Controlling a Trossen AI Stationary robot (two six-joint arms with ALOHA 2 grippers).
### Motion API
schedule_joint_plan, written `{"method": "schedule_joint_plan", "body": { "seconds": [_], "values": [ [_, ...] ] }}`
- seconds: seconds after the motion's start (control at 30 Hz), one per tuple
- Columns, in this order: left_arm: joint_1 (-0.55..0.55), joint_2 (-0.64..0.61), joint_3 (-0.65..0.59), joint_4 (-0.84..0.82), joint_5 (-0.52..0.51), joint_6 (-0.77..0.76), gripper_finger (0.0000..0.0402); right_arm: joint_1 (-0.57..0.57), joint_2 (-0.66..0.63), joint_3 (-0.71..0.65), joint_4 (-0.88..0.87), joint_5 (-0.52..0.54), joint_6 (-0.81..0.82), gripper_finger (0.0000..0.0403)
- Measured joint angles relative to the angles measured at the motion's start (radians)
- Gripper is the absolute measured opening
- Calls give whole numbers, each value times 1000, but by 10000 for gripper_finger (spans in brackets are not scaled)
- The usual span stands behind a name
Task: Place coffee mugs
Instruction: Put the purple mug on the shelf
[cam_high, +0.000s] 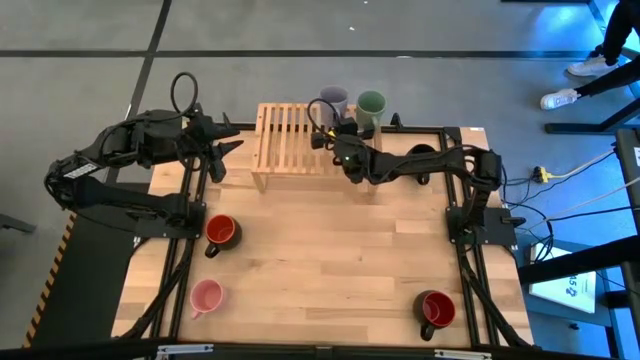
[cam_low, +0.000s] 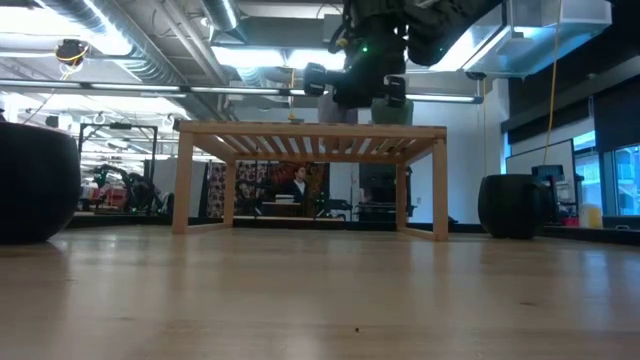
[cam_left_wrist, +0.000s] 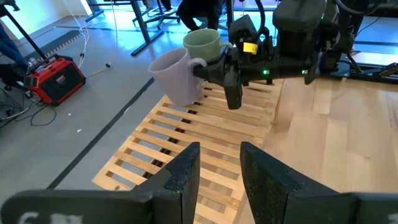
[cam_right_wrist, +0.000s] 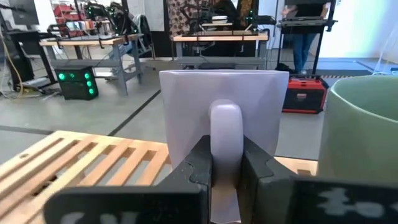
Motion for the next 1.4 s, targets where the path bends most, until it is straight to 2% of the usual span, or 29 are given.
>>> {"method": "schedule_joint_plan", "body": {
  "seconds": [0.4,0.73,1.4],
  "values": [
    [0,0,0,1,0,0,109,2,0,2,-71,12,51,25],
    [0,0,0,1,0,0,109,2,0,2,-83,-75,51,44],
    [0,0,0,0,0,1,109,2,-2,1,-138,-98,59,50]
  ]
}}
